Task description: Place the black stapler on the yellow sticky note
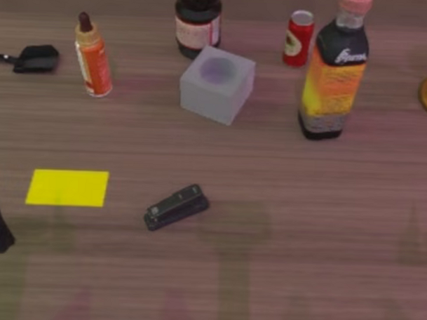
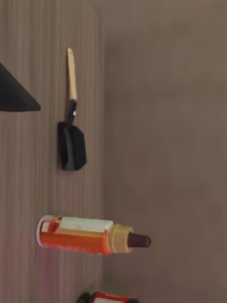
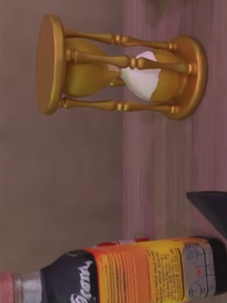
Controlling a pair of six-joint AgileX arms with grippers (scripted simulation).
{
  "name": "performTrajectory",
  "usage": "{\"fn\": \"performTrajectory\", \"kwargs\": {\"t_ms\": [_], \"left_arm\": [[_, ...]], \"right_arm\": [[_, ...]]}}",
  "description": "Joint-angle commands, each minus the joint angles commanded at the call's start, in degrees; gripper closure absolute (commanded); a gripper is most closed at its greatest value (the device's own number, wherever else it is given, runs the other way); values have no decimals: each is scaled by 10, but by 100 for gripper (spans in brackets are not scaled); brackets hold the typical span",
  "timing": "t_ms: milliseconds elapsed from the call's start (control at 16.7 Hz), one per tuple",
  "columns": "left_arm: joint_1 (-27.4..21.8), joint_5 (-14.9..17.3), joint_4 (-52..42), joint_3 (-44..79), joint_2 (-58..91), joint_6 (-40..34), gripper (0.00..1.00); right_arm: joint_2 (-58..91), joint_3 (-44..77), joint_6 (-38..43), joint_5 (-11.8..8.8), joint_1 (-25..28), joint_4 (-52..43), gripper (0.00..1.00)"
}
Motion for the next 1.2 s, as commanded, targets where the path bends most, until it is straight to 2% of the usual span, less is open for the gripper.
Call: {"fn": "performTrajectory", "kwargs": {"t_ms": [240, 480, 1200], "left_arm": [[-7, 1, -13, 17, 17, 6, 0], [-44, 1, -88, 121, 125, 36, 0], [-228, -1, -486, 662, 803, 197, 0]], "right_arm": [[0, 0, 0, 0, 0, 0, 0], [0, 0, 0, 0, 0, 0, 0], [0, 0, 0, 0, 0, 0, 0]]}}
